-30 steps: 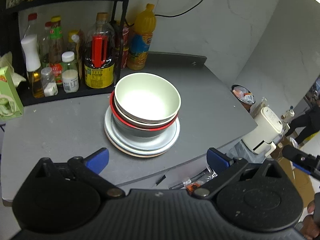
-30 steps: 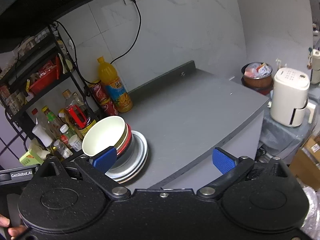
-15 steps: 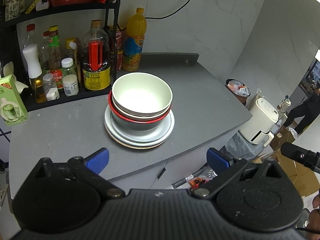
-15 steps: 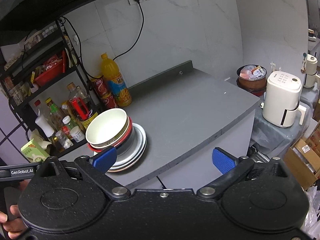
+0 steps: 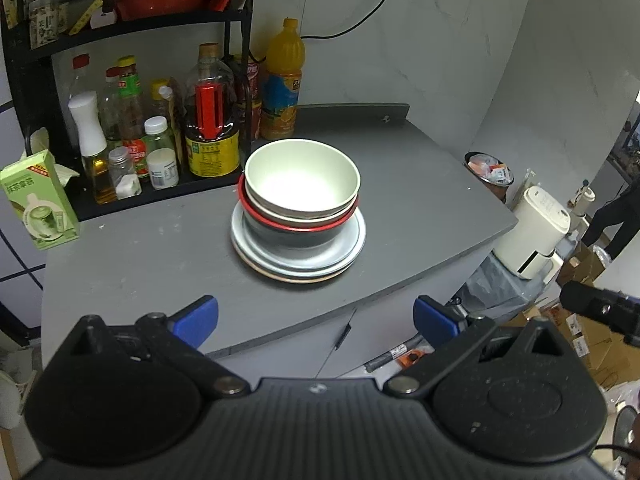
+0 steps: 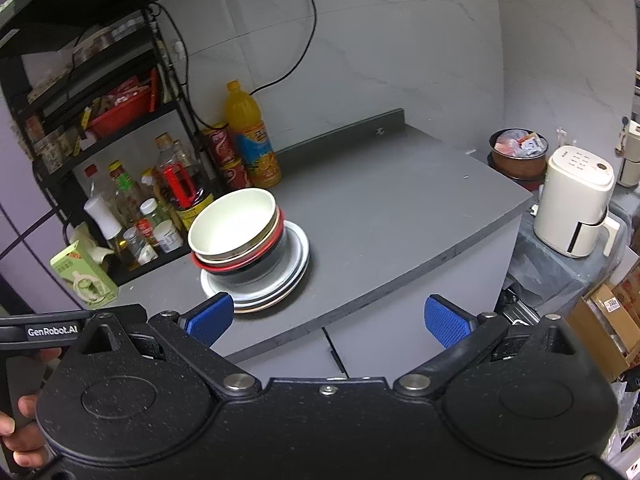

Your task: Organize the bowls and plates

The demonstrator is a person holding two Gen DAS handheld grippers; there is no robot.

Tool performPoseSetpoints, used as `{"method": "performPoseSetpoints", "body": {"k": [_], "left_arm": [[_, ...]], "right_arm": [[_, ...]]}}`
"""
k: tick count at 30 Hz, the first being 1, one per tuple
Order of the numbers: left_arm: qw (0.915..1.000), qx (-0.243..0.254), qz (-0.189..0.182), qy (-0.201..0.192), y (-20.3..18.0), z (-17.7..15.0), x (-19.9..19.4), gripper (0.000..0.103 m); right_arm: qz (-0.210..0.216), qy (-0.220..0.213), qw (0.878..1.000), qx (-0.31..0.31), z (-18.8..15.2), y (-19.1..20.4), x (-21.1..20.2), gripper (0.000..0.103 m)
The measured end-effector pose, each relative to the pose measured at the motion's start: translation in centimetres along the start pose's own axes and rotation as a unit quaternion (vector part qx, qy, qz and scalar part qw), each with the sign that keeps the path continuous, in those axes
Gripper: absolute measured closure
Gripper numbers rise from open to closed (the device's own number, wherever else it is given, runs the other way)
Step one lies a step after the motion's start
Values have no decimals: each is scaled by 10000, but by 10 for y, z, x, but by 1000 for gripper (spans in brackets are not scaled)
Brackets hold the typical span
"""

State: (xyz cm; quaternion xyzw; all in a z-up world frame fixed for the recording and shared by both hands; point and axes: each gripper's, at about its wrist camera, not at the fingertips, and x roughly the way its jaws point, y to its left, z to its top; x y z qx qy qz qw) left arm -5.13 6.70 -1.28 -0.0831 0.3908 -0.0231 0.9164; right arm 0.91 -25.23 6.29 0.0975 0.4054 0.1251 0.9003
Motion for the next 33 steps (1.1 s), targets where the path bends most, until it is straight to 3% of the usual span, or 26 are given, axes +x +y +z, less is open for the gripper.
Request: {"method": "performPoseSetpoints", "body": {"k": [33], "left_arm": [[10000,-2,65,50,7,-2,4,0]], "right_arm": [[6,21,10000,-37,-1,-5,-3,0]]}}
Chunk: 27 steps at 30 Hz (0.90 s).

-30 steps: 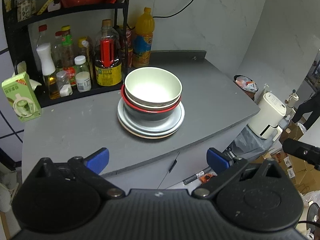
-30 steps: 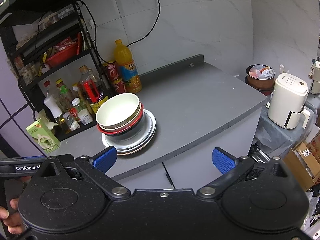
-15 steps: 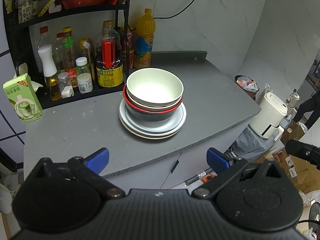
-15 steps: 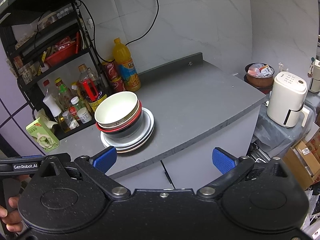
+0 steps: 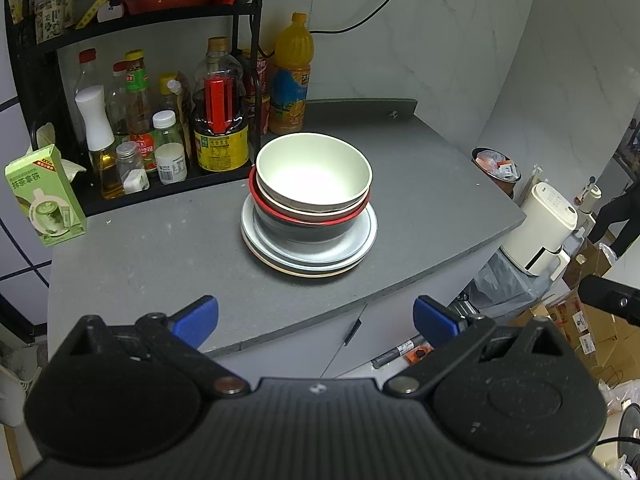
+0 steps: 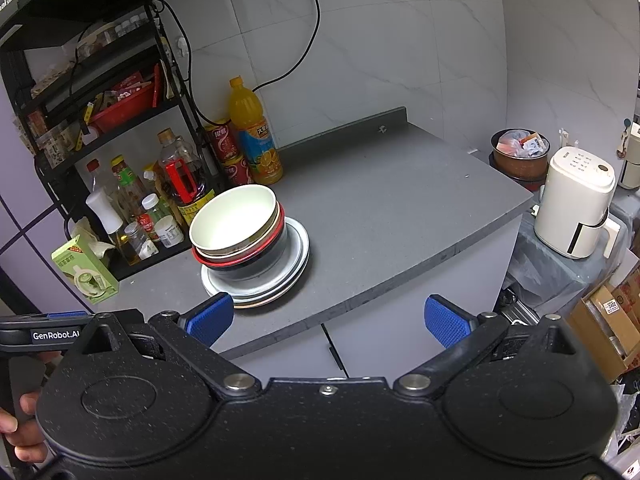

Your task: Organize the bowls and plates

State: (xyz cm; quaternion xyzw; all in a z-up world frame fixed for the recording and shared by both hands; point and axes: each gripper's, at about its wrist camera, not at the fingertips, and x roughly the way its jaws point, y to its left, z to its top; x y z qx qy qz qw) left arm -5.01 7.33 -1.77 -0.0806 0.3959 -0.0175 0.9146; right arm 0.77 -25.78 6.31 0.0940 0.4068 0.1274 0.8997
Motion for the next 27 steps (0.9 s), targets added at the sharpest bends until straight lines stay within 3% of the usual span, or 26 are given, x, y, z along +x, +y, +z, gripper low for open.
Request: {"method": "performPoseSetpoints", "body": {"k": [27], "left_arm": [[9999,95,32,-19,0,10,3,0]], "right_arm": [[-43,-3,10000,20,5,1,8,0]]}}
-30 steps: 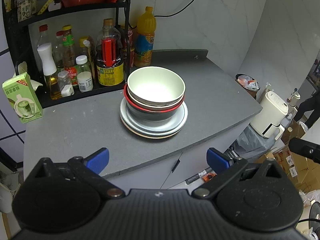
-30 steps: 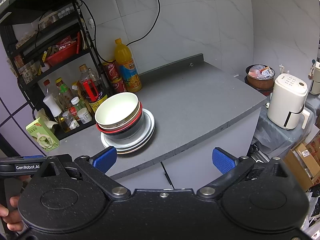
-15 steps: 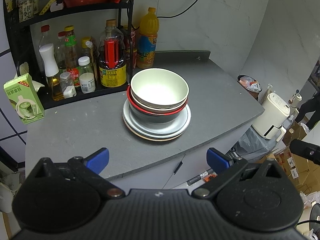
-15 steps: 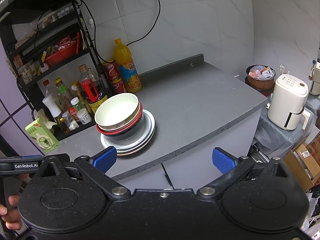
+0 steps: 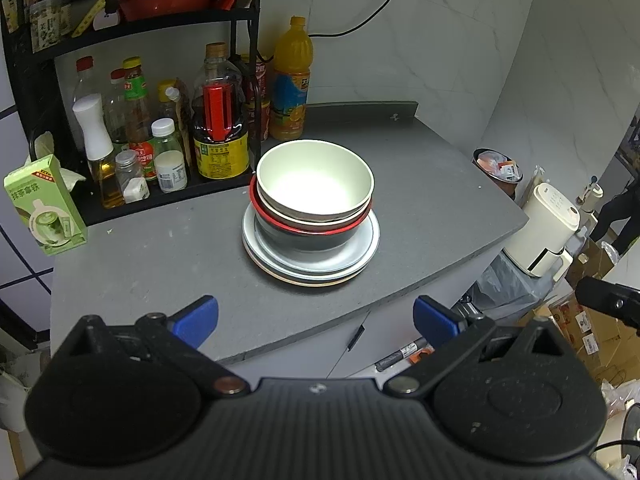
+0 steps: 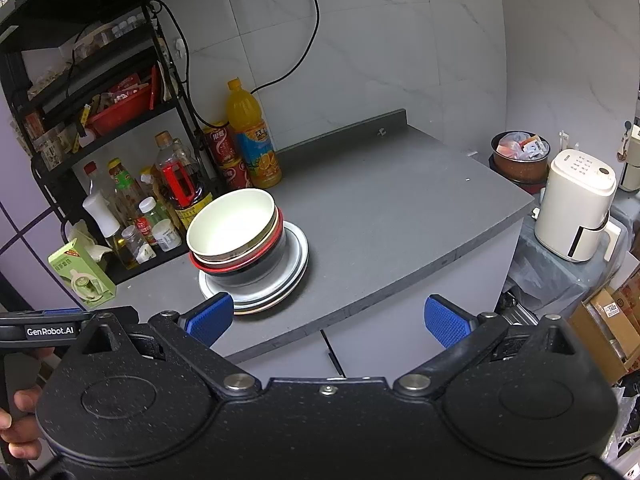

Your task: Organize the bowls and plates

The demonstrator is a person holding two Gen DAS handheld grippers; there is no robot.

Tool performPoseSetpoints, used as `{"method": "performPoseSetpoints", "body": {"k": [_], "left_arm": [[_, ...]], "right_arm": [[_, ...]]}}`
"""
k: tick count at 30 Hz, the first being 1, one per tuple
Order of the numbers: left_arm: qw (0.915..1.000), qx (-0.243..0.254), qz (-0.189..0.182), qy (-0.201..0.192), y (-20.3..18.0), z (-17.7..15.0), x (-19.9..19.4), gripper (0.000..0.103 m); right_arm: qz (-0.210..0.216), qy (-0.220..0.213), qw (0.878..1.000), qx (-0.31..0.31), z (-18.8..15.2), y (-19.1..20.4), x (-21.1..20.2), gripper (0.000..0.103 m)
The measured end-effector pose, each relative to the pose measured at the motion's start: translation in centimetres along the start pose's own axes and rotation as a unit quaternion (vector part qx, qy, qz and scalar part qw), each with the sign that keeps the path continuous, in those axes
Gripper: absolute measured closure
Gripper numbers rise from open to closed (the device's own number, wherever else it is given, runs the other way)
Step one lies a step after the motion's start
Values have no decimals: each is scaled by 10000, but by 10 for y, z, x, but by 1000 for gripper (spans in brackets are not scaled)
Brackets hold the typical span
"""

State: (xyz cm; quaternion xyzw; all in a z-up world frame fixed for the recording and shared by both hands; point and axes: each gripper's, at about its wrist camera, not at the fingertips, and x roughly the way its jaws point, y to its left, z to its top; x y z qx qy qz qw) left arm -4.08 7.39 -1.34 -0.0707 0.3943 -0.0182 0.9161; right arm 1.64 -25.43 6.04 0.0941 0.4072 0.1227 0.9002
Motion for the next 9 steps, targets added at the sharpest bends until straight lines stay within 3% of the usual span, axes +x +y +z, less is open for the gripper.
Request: {"method": "performPoseSetpoints", "body": {"k": [9], "left_arm": [[9999,76,-64,74,-7,4,10,0]], "right_arm": [[-16,41,10000,50,1,-3,6,0]]}}
